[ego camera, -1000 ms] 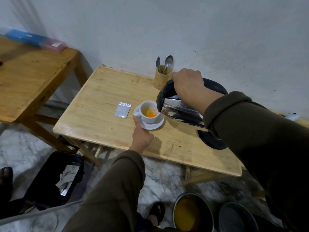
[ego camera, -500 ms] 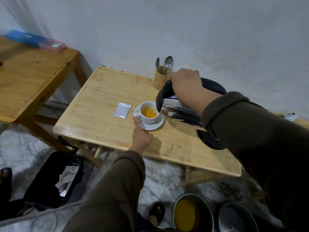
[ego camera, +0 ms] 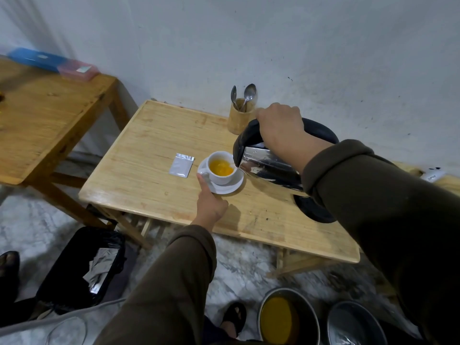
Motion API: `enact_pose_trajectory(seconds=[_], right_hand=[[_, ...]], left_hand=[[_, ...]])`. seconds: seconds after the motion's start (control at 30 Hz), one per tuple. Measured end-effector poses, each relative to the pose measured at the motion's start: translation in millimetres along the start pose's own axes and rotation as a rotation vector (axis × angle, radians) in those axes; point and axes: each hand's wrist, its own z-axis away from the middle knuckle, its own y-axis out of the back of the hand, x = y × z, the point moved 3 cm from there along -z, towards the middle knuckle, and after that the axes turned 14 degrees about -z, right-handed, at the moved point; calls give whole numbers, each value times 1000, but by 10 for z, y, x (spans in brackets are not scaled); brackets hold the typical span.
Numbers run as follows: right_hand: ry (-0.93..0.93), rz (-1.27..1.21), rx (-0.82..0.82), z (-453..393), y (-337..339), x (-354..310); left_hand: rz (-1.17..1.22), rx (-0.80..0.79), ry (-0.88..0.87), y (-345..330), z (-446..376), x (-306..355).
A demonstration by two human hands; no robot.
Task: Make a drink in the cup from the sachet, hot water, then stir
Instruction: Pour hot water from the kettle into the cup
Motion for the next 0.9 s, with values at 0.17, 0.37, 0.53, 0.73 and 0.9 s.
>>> enact_pose_trajectory(seconds=[0.17, 0.37, 0.53, 0.73, 0.9], right_hand=[[-60, -86, -4, 63, -28, 205], [-157, -293, 41, 231, -110, 587], [-397, -546, 177, 498, -238, 1083], [-752, -894, 470, 998, -469, 1537], [-965, -1124, 734, 1278, -654, 1670]], left_hand=[[8, 9, -10, -43, -17, -18], [2, 12, 1, -99, -11, 4], [-69, 31, 13, -160, -37, -9], [-176, 95, -5, -234, -19, -6], [-215, 55, 43, -287, -54, -5]])
